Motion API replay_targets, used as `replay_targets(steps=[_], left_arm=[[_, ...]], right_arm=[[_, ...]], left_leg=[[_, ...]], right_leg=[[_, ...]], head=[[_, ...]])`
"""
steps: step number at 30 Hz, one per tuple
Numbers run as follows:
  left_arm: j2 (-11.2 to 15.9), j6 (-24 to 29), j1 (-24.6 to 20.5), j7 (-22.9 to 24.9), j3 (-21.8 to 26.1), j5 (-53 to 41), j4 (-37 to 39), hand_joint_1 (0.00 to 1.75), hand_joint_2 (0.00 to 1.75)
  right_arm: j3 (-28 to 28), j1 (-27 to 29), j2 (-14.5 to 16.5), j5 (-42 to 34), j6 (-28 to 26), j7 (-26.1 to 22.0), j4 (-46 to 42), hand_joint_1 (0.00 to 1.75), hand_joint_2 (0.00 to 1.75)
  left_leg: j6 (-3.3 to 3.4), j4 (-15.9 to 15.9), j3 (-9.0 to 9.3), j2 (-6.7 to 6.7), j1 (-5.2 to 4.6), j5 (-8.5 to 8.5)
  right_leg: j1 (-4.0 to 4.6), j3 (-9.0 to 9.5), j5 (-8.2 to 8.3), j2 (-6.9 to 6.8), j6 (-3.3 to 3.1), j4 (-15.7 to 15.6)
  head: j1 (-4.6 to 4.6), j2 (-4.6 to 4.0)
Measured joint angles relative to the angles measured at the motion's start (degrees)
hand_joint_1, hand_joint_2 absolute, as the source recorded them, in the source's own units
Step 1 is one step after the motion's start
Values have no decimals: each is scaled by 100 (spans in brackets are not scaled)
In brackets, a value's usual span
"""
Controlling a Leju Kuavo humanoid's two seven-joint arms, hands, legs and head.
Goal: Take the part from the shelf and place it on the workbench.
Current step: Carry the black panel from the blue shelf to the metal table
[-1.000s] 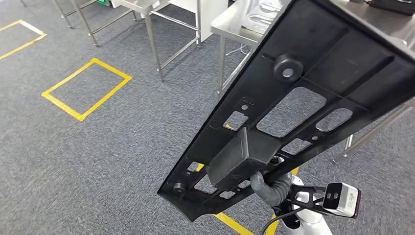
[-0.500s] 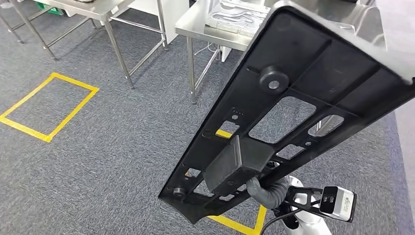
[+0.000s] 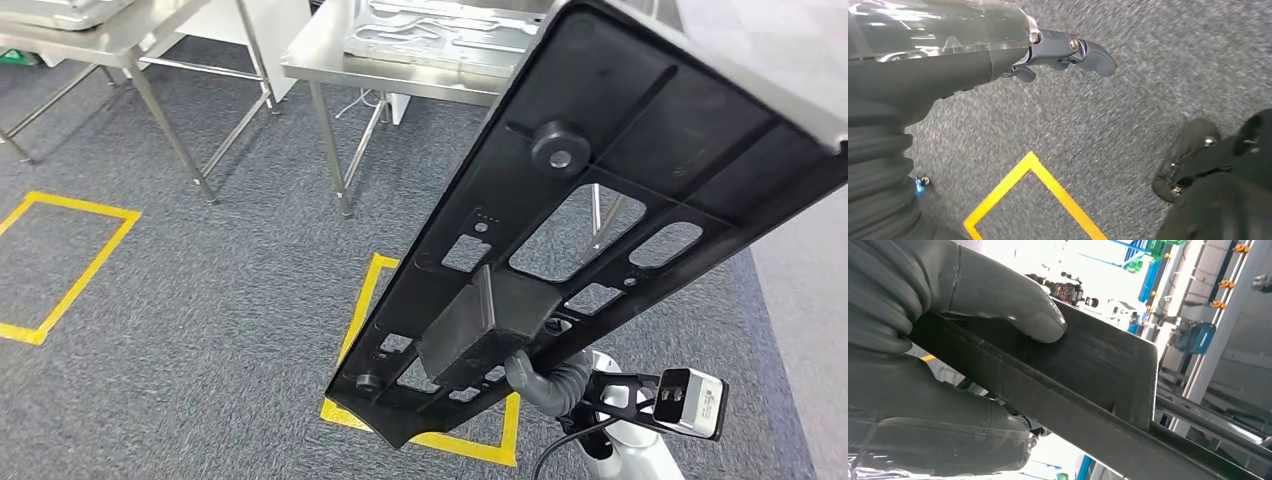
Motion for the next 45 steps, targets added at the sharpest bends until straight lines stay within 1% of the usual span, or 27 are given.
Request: replay_targets(steps=[2, 4, 5, 6, 7, 9, 11, 13, 14, 15, 17, 19, 20, 22, 23, 25, 26, 28, 32, 34, 36, 37, 38, 40, 41, 42, 45], left_arm=[[3, 13, -20, 3, 0, 1, 0, 0, 175], [4, 14, -19, 16, 0, 2, 0, 0, 175], [3, 1, -10, 30, 0, 1, 0, 0, 175], [2, -15, 0, 44, 1, -4, 0, 0, 175], [0, -31, 8, 57, 2, -9, 0, 0, 175], [-2, -45, 10, 66, 9, -17, 0, 0, 175], [2, -63, 4, 69, 31, -16, 1, 0, 175], [4, -99, -2, 75, 69, -15, 1, 0, 175], [4, -114, -9, 77, 92, -15, 1, 0, 175], [3, -126, -17, 79, 113, -15, 1, 0, 175], [-1, -141, -24, 74, 146, -15, 1, 0, 175], [-2, -167, -4, 62, 164, -15, 1, 0, 175], [-1, -185, 11, 53, 169, -17, 1, 0, 175], [-2, -221, 36, 32, 174, -18, 1, 0, 175], [-2, -230, 42, 24, 174, -19, 1, 0, 175], [-3, -235, 42, 13, 173, -17, 1, 0, 175], [-3, -235, 39, 10, 173, -17, 2, 0, 175], [-1, -235, 32, 7, 172, -17, 2, 0, 175], [14, -232, -8, 4, 166, -35, 0, 0, 175], [22, -231, -19, 2, 162, -53, 0, 0, 175], [23, -233, 2, 2, 157, -53, 0, 0, 175], [23, -234, 23, 2, 153, -67, 0, 0, 175], [26, -235, 44, 2, 150, -92, 0, 0, 175], [48, -234, 74, 2, 144, -165, 1, 0, 175], [63, -233, 82, 2, 143, -184, 2, 0, 175], [76, -228, 85, 1, 143, -189, 3, 0, 175], [101, -203, 59, 8, 140, -182, 4, 0, 175]], right_arm=[[2, -20, -5, -21, -19, 61, -11, 175, 175], [4, -42, -8, -57, -53, 105, -18, 175, 175], [7, -45, -10, -74, -70, 116, -15, 175, 175], [8, -44, -12, -87, -82, 124, -12, 175, 175], [11, -43, -15, -95, -87, 130, -9, 175, 175], [25, -47, -20, -102, -89, 135, -5, 175, 175], [44, -62, -25, -107, -91, 134, -1, 175, 175], [57, -82, -28, -113, -102, 131, 4, 175, 175], [61, -89, -31, -105, -114, 128, 6, 175, 175], [62, -92, -36, -91, -129, 124, 5, 175, 175], [65, -113, -48, -58, -168, 115, 0, 175, 175], [69, -131, -58, -46, -200, 100, -7, 175, 175], [70, -128, -64, -42, -209, 88, -9, 175, 175], [74, -107, -81, -30, -224, 60, -10, 175, 175], [75, -98, -93, -21, -233, 47, -12, 175, 175], [75, -83, -126, -2, -263, 23, -31, 175, 175], [76, -79, -139, 10, -278, 10, -46, 175, 175], [76, -65, -158, 29, -300, -22, -76, 175, 175], [76, -26, -195, 43, -312, -58, -156, 175, 175], [77, -19, -201, 40, -314, -62, -185, 175, 175], [78, 2, -205, 37, -316, -65, -185, 175, 175], [78, 17, -210, 35, -318, -67, -185, 175, 175], [78, 28, -216, 34, -318, -70, -184, 175, 175], [78, 40, -225, 27, -318, -79, -184, 175, 175], [77, 40, -229, 23, -318, -87, -181, 175, 175], [77, 42, -232, 20, -318, -91, -179, 175, 175], [73, 40, -247, 9, -327, -98, -181, 175, 175]], left_leg=[[-60, 271, -91, -216, 20, -199], [-101, 994, -424, -503, 39, -575], [-114, 1374, -610, -557, 42, -720], [-120, 1602, -733, -576, 43, -757], [-119, 1609, -757, -583, 44, -674], [-93, 983, -506, -662, 50, -247], [-45, 270, -204, -880, 54, 33], [8, 51, -112, -979, 38, 48], [41, 30, -105, -934, 38, 67], [79, 4, -89, -893, 46, 85], [156, -61, -63, -820, 76, 124], [201, -88, -56, -765, 76, 108], [209, -88, -55, -733, 73, 89], [197, -87, -22, -679, 73, 45], [185, -86, 13, -657, 74, 19], [146, -87, 105, -621, 72, -49], [118, -83, 141, -606, 63, -89], [50, -96, 185, -578, 46, -154], [-74, 35, 233, -532, 50, -290], [-110, 727, -147, -558, 61, -466], [-137, 1546, -767, -574, 61, -582], [-141, 1719, -993, -575, 61, -485], [-135, 1641, -1106, -576, 61, -249], [-87, 968, -1049, -582, 54, 416], [-49, 661, -982, -593, 37, 647], [-7, 430, -912, -604, 16, 719], [117, 202, -772, -619, -20, 512]], right_leg=[[-39, 21, 38, 132, -63, -47], [-48, 21, 54, 259, -100, -53], [-46, 16, 56, 331, -108, -48], [-44, 13, 56, 410, -110, -40], [-44, 12, 55, 490, -108, -28], [-48, 16, 43, 646, -90, 4], [-47, 0, 30, 772, -45, 42], [-61, -30, 38, 863, 21, 51], [-66, -38, 49, 903, 59, 40], [-69, -43, 47, 892, 93, 42], [-51, -129, -88, 676, 157, 228], [-61, -435, -421, 400, 209, 856], [-79, -633, -573, 346, 233, 1245], [-113, -842, -592, 310, 270, 1624], [-125, -777, -443, 298, 279, 1481], [-130, -375, -52, 241, 260, 705], [-114, -186, 44, 211, 229, 342], [-73, -13, 13, 179, 146, 21], [-95, 162, -103, 237, -8, -79], [-107, 330, -197, 241, -65, -130], [-104, 484, -333, 264, -85, -134], [-103, 577, -412, 285, -83, -134], [-104, 686, -498, 308, -77, -135], [-108, 927, -691, 346, -51, -145], [-99, 1008, -777, 363, -22, -146], [-95, 1054, -841, 375, 13, -157], [-97, 1051, -803, 383, 131, -109]], head=[[0, 0], [0, 0], [0, 0], [0, 0], [0, 0], [0, 0], [0, 0], [0, 0], [0, 0], [0, 0], [1, 0], [1, 0], [0, 0], [0, 0], [0, 0], [0, 0], [1, 0], [1, 0], [-2, 0], [-3, 0], [-2, 0], [-2, 0], [-2, 0], [-2, 0], [-2, -1], [-2, -1], [-4, 0]])
